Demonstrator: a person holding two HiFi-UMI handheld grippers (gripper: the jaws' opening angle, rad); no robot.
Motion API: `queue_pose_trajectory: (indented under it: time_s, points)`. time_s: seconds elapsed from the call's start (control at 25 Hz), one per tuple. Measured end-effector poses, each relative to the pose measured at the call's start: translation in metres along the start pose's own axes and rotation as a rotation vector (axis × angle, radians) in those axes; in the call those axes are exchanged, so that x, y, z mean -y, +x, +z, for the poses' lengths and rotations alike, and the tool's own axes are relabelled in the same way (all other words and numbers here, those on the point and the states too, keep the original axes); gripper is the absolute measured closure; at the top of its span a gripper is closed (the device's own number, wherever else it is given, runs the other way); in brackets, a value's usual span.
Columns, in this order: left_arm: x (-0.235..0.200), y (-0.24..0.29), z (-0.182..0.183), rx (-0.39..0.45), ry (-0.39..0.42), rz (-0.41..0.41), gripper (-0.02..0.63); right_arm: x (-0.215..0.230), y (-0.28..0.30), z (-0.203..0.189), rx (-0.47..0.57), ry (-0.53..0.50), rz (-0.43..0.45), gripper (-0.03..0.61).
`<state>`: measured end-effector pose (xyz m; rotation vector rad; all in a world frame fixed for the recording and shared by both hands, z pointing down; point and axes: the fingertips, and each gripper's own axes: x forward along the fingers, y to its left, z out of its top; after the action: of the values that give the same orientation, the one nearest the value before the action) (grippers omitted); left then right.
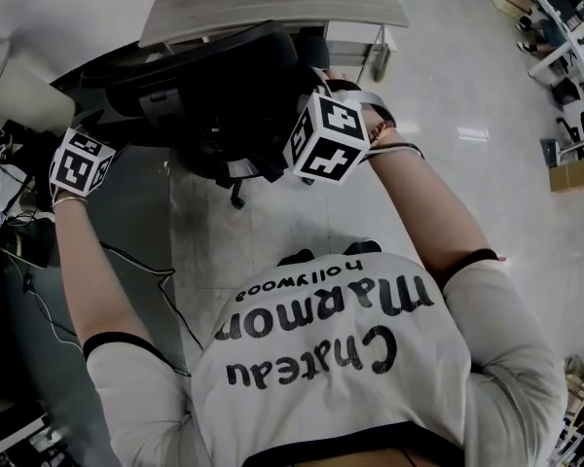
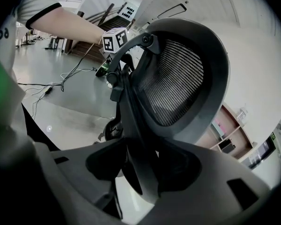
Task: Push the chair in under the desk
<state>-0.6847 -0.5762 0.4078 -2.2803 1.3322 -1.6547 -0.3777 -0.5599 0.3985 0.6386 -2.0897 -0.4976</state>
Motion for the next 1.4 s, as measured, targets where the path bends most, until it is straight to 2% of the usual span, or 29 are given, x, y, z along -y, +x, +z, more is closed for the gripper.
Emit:
queue_pose_trajectory:
  time_s: [0.64,0.84,1.24,1.4]
  points:
    - [-0.006,0.004,0.002,0.085,-0.015,0.083,0.258,0.003,0.008,0.0,0.012,-0.014,-0.021,0.356]
    - [-0.006,0.007,0.001,0.077,-0.015,0.085,0.258,0.003,0.011,-0.001,0.015,-0.018,-0.013,0.356]
    - [-0.006,0.009,0.001,0.117,-0.017,0.121,0.258,0.004,0.016,-0.003,0.007,-0.017,0.007,0.357]
    - [-0.006,0.004,-0.002,0.111,0.002,0.164,0.258,0.003,0.015,-0.004,0.01,-0.016,0.011,0.357]
